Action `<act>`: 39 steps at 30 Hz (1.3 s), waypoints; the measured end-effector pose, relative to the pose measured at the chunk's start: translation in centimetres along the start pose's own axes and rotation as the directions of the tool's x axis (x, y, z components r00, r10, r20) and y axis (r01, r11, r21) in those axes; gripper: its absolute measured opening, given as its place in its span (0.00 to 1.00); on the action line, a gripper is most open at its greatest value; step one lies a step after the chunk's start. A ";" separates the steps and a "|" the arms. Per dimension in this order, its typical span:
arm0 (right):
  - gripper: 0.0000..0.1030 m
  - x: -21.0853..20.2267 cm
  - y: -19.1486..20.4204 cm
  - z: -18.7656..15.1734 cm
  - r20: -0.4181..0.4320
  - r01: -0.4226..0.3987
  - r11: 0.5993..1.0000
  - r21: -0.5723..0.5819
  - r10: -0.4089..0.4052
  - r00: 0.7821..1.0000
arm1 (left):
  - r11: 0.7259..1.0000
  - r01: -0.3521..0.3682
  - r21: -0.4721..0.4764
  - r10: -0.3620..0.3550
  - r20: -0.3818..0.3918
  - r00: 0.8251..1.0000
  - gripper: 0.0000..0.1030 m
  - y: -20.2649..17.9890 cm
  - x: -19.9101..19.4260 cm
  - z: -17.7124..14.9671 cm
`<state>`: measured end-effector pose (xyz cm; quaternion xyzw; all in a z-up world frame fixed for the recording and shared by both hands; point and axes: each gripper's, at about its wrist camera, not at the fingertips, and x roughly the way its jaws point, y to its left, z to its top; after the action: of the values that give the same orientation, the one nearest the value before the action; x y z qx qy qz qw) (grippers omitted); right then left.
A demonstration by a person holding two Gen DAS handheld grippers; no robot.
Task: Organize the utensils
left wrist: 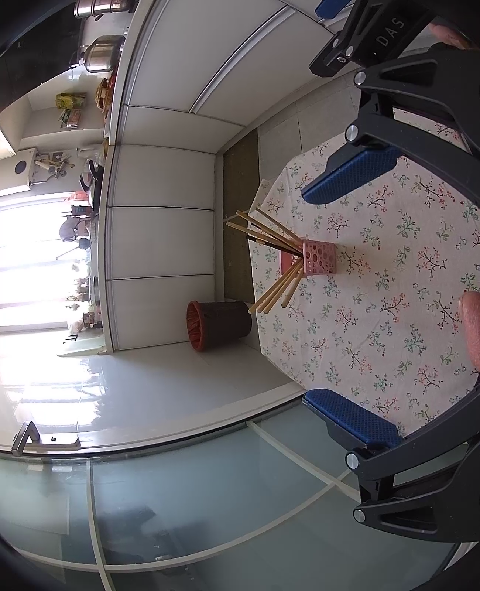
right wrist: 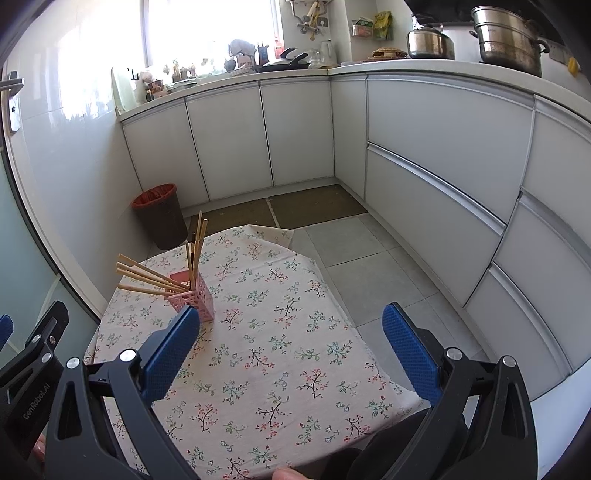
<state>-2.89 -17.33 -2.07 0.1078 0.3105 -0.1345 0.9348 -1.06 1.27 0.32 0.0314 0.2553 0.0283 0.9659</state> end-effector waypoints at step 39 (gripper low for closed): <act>0.94 0.3 -0.3 -0.3 -0.016 -0.014 1.000 0.010 0.014 1.000 | 0.999 0.032 0.006 -0.032 0.054 0.998 0.89 -0.3 -0.9 0.1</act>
<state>-2.96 -17.54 -2.52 0.1158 0.3165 -0.1288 0.9327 -1.81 0.90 0.85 0.0304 0.2294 0.0113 0.9728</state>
